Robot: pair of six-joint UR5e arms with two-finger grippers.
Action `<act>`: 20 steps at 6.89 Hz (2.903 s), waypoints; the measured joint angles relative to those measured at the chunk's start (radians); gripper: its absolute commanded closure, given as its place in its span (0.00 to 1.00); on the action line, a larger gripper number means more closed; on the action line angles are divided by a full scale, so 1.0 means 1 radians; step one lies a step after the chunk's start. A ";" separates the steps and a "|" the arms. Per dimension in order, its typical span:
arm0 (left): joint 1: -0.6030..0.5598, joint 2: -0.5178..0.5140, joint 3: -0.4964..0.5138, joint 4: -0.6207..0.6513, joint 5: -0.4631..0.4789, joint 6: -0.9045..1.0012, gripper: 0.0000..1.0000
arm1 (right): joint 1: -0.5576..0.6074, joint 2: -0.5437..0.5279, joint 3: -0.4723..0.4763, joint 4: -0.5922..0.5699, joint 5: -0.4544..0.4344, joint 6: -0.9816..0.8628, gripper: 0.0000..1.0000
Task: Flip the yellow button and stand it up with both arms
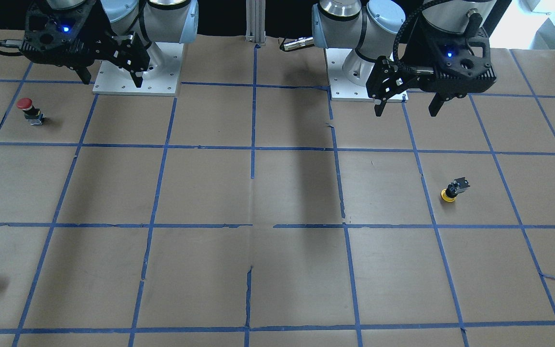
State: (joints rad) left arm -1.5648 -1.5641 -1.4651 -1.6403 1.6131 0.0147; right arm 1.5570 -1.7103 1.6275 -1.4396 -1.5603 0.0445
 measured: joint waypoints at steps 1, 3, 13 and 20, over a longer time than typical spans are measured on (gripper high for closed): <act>0.000 0.002 -0.005 0.005 0.001 0.000 0.00 | 0.000 0.000 0.000 0.000 0.000 0.000 0.00; 0.019 0.001 -0.019 0.016 0.003 0.029 0.00 | 0.000 0.000 0.000 0.002 -0.002 0.000 0.00; 0.561 -0.196 -0.444 0.589 -0.014 0.405 0.00 | 0.000 -0.002 0.000 0.002 0.002 0.005 0.00; 0.589 -0.230 -0.613 0.798 -0.050 0.449 0.12 | 0.000 -0.002 0.002 0.004 0.000 -0.002 0.00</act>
State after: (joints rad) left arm -0.9757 -1.7946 -2.0779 -0.8425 1.5635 0.4641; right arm 1.5570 -1.7119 1.6291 -1.4358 -1.5603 0.0430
